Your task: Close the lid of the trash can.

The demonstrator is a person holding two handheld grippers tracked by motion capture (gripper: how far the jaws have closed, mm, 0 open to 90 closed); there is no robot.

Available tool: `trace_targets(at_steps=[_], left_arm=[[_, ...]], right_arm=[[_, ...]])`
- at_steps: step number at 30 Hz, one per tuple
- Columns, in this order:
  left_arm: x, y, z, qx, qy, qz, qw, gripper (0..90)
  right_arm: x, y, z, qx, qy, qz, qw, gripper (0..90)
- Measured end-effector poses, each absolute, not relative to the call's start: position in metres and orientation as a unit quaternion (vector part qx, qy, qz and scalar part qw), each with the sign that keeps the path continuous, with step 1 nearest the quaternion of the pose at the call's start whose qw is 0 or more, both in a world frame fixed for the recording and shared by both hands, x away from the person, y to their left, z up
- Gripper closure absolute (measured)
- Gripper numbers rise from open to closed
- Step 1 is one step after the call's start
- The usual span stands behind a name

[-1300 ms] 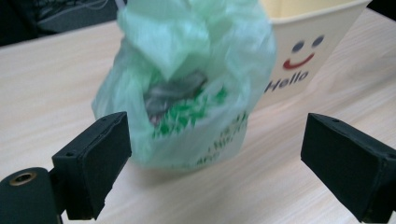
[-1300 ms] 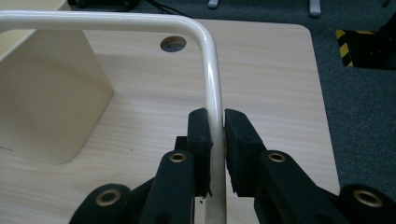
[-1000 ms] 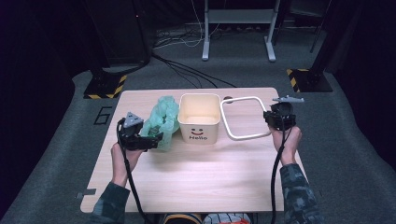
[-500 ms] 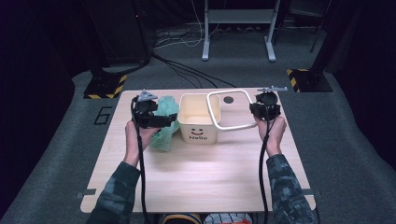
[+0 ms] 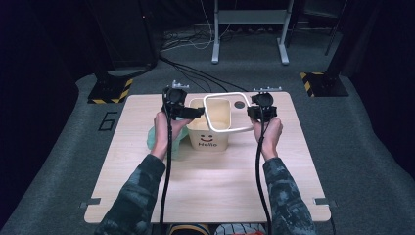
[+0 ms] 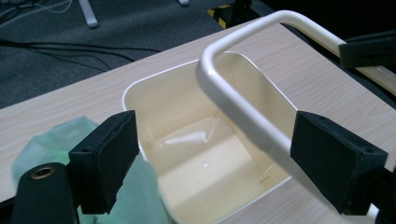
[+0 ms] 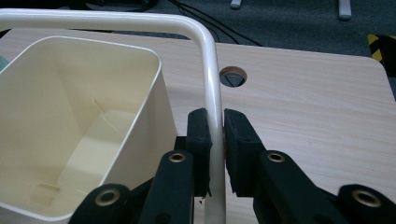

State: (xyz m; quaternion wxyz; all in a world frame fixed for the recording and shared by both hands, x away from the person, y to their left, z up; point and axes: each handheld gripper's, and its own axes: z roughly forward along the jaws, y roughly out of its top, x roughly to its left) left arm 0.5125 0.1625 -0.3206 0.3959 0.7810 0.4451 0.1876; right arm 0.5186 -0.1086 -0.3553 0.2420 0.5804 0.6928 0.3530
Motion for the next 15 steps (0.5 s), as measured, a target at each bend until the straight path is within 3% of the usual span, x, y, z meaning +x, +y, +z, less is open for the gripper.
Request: trace_targets(at_steps=[5,10,15], left_arm=[[0.523,0.148,-0.325,0.785,0.455,0.184,0.378,15.8],[0.53,0.138,-0.332,0.786,0.472,0.192,0.351,25.9],[0.535,0.135,-0.342,0.786,0.493,0.201,0.314,29.7]], right_arm=[[0.522,-0.1,-0.359,0.589,0.687,0.354,0.237,81.2],[0.525,-0.092,-0.362,0.594,0.683,0.352,0.237,81.3],[0.527,-0.085,-0.363,0.599,0.678,0.353,0.238,81.3]])
